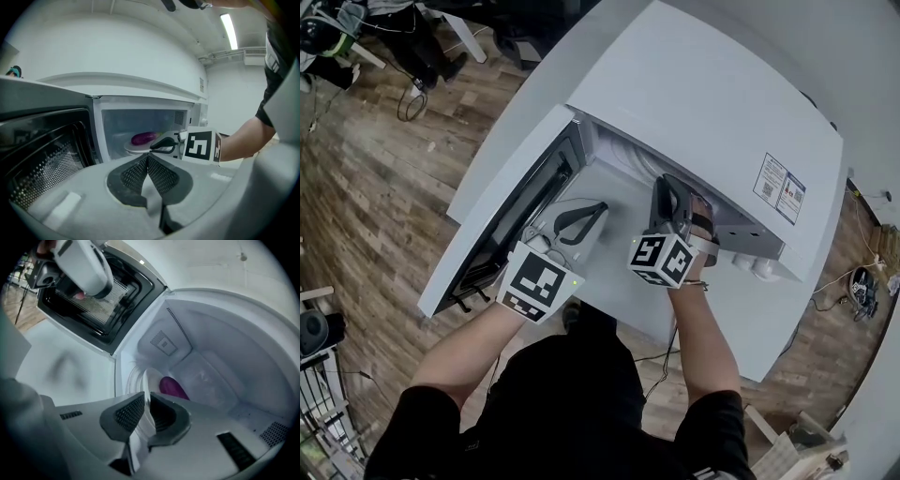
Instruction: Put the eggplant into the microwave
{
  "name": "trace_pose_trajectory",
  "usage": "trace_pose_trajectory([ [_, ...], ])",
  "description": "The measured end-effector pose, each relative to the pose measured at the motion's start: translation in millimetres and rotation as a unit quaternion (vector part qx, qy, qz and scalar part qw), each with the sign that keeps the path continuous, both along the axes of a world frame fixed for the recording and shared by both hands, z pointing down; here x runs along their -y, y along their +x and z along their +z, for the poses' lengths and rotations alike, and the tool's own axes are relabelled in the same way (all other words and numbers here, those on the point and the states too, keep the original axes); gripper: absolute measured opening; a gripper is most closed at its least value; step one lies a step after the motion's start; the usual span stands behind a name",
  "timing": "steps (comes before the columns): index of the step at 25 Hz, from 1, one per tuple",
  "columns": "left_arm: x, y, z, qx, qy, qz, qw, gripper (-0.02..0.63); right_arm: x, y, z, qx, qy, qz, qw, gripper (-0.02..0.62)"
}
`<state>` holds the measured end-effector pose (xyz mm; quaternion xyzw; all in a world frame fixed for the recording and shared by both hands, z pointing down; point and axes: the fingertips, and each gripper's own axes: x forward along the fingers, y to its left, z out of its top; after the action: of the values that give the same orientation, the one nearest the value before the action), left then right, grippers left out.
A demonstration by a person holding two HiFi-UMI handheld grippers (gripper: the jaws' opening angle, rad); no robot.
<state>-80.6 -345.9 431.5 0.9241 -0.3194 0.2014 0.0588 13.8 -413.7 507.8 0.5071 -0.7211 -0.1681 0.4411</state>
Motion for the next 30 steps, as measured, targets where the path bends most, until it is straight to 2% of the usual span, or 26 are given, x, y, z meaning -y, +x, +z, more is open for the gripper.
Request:
trace_pose_trajectory([
  [5,-12.5,-5.9,-2.7,-0.008,-0.016,-0.009,0.9998,0.009,-15.5,-3.5,-19.3,0.031,0.006,0.009,0.999,0.048],
  [9,-27.0,-13.9,-7.7,-0.018,-0.031,-0.021,0.9991,0.009,-40.3,-9.8,-32.1,0.058,-0.007,0.008,0.998,0.048],
  [16,-77.7,-32.8,-28.0,-0.057,-0.058,-0.038,0.9960,0.009,-110.7,-22.3,-68.5,0.146,-0.027,0.021,0.989,0.048],
  [21,-124.1,-46.0,-40.8,-0.061,-0.057,-0.035,0.9959,0.009,-166.8,-34.6,-85.6,0.144,-0.034,0.015,0.989,0.048],
  [25,-159.8,-52.2,-49.1,-0.057,-0.055,-0.024,0.9966,0.009,-208.1,-44.6,-96.8,0.163,-0.047,0.017,0.985,0.048],
  [28,-184.6,-55.3,-61.9,-0.067,-0.054,-0.020,0.9961,0.009,-237.8,-55.1,-109.0,0.190,-0.066,0.006,0.979,0.046],
  [30,-197.6,-59.1,-73.2,-0.076,-0.048,-0.020,0.9958,0.009,-256.0,-66.3,-118.7,0.237,-0.085,-0.007,0.968,0.041],
])
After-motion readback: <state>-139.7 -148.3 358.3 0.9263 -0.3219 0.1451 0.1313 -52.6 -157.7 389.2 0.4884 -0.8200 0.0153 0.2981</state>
